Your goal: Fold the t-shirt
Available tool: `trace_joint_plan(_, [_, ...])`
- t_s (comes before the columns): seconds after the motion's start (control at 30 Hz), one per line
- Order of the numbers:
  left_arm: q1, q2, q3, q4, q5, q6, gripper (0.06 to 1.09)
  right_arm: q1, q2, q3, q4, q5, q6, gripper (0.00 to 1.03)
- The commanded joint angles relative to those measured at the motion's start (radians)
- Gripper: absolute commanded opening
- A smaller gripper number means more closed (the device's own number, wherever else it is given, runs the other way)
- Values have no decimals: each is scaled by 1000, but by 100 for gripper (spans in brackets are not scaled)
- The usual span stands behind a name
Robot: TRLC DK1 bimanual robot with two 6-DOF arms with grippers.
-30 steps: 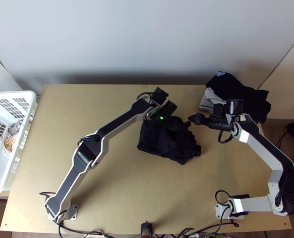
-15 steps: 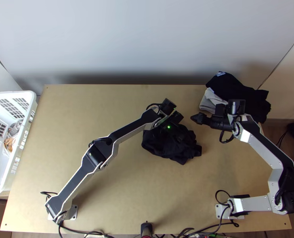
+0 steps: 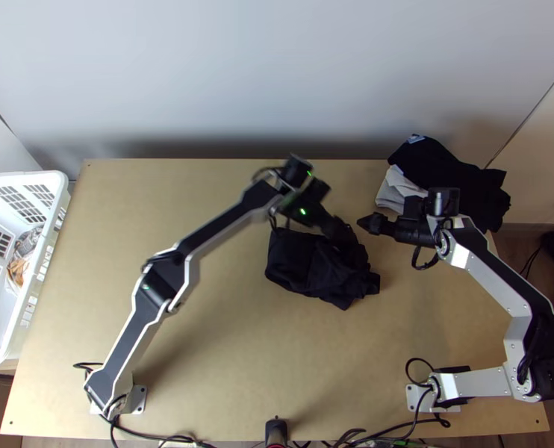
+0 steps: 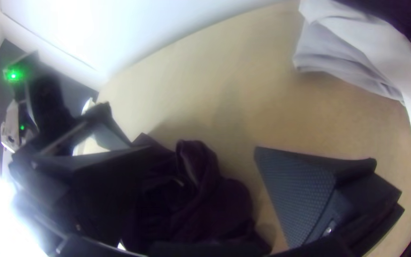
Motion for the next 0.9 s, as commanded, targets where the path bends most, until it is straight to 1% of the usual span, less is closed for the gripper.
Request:
trace_joint_plan(0.0, [85, -122, -12, -37, 7, -13, 104, 28, 10, 0, 7, 0, 0, 98])
trace_joint_plan(0.07, [116, -124, -13, -110, 9, 13, 104, 48, 16, 6, 7, 0, 7, 98])
trace_joint_plan(0.1, [130, -124, -13, -168, 7, 49, 104, 60, 22, 13, 6, -2, 16, 98])
trace_joint_plan(0.17, [158, -124, -24, -298, 1, 158, 104, 85, 24, 36, 6, -3, 62, 98])
trace_joint_plan(0.23, [179, -133, -36, -438, -17, 273, 104, 117, 22, 78, -30, -10, 86, 98])
trace_joint_plan(0.27, [185, -142, -48, -487, -37, 318, 104, 135, 22, 105, -63, -13, 89, 98])
trace_joint_plan(0.33, [201, -170, -91, -538, -62, 372, 104, 178, 24, 159, -123, -17, 94, 98])
trace_joint_plan(0.43, [216, -214, -157, -557, -86, 431, 104, 258, 31, 236, -195, -46, 112, 98])
trace_joint_plan(0.5, [217, -231, -196, -557, -132, 467, 104, 293, 54, 282, -260, -112, 151, 98])
trace_joint_plan(0.57, [211, -245, -237, -557, -190, 511, 104, 310, 80, 312, -313, -198, 200, 98])
trace_joint_plan(0.63, [197, -259, -280, -547, -253, 540, 104, 326, 93, 320, -335, -246, 234, 98])
trace_joint_plan(0.7, [193, -271, -315, -519, -269, 545, 104, 332, 109, 317, -342, -296, 264, 98])
trace_joint_plan(0.77, [190, -272, -329, -507, -276, 545, 104, 333, 139, 308, -349, -329, 281, 98])
trace_joint_plan(0.87, [182, -272, -340, -488, -296, 545, 104, 333, 198, 285, -349, -336, 277, 98])
